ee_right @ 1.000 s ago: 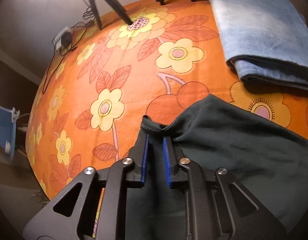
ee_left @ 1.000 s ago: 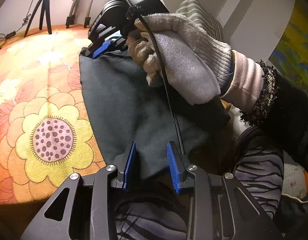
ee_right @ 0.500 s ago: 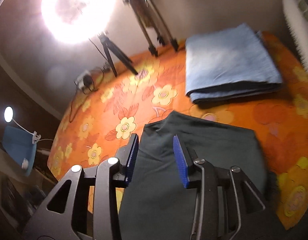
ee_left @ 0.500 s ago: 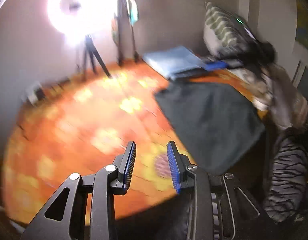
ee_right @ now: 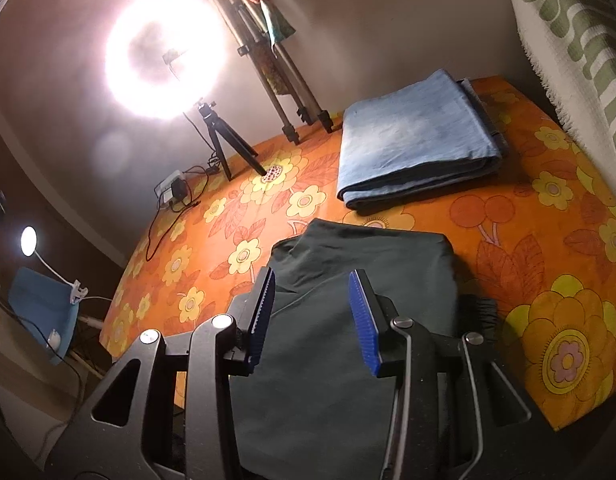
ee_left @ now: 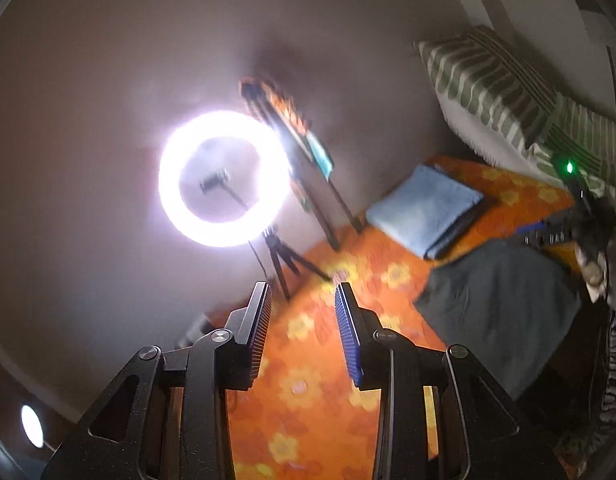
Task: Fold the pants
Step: 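Move both open tools to the end of the folded trousers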
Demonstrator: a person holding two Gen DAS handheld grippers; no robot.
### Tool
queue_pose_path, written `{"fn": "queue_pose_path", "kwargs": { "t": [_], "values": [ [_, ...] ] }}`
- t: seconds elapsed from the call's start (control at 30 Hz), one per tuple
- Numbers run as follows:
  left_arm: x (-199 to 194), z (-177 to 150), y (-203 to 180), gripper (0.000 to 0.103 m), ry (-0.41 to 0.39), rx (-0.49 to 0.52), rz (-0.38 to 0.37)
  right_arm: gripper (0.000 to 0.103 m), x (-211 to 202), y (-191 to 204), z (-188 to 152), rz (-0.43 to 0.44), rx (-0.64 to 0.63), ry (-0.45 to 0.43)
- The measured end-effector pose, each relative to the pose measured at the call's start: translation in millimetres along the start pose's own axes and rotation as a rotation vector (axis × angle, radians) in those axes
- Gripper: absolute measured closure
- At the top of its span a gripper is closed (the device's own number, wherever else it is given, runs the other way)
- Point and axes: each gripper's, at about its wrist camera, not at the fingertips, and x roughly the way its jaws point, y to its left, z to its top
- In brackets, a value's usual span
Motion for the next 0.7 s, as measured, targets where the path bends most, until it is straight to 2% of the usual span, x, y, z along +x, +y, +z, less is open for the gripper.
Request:
{"fn": "queue_pose_path", "kwargs": {
  "t": [0.13, 0.33, 0.4, 0.47, 0.57, 0.6, 0.67, 0.7],
  "values": [
    [1.0, 20.1, -15.1, 0.071, -0.019, 0.051, -0.012, 0.062, -1.8, -8.5, 0.3, 0.001, 0.019, -0.015],
    [14.5, 24.5, -40.2, 0.071, -0.012, 0.063, -0.067, 0.061, -6.1, -13.5, 2.9, 0.004, 0.027, -0.037],
    [19.7, 21.5, -45.6, 0.071, -0.007, 0.044, -0.090, 0.056, -6.9, -14.2, 2.7, -0.003, 0.018, -0.040],
    [27.3, 15.0, -50.6, 0.071, 0.002, 0.022, -0.119, 0.048, -8.1, -14.6, 1.9, -0.017, 0.005, -0.043],
    [42.9, -0.7, -59.2, 0.070, 0.030, -0.026, -0.180, 0.046, -13.5, -16.4, 0.3, -0.046, -0.011, -0.039],
    [46.7, -5.4, -61.5, 0.064, 0.038, -0.046, -0.198, 0.045, -16.3, -16.8, 0.5, -0.055, -0.015, -0.036],
    [56.3, -17.8, -67.5, 0.061, 0.050, -0.092, -0.251, 0.027, -26.2, -16.9, 1.6, -0.072, -0.022, -0.036],
    [60.6, -23.4, -70.6, 0.060, 0.056, -0.112, -0.275, 0.022, -32.9, -17.1, 2.7, -0.074, -0.023, -0.042]
  ]
}}
